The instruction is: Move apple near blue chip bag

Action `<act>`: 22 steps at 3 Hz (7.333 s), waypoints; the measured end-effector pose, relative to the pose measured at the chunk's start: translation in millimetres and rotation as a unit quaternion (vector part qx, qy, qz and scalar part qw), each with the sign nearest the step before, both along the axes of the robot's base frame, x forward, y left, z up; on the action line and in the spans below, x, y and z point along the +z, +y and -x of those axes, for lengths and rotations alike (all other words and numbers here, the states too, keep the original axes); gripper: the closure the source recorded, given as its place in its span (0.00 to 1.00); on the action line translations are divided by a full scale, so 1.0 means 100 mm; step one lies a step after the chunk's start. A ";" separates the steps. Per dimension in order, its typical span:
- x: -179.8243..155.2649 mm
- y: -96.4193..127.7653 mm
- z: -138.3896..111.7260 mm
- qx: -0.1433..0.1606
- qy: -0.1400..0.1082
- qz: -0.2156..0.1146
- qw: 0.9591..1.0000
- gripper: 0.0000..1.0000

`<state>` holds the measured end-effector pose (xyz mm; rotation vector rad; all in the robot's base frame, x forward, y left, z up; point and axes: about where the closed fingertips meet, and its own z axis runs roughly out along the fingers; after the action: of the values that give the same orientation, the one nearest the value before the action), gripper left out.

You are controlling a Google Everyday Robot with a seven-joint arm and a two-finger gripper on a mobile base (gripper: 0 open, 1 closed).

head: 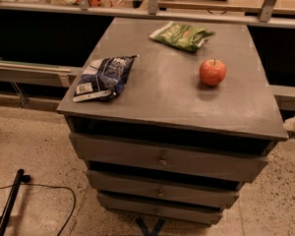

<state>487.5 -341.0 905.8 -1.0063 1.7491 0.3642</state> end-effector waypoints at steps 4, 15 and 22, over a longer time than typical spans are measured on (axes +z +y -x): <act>-0.23 0.97 -1.08 0.023 -0.024 -0.084 0.996 0.00; -0.36 3.16 -1.46 0.262 0.002 -0.054 0.963 1.00; -0.61 3.50 -1.56 0.250 0.056 -0.092 0.962 0.17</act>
Offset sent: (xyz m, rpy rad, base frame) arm 0.0684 0.0905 0.0030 0.2002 -0.0633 0.1374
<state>643.5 8.7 844.8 -1.3043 1.5072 0.9021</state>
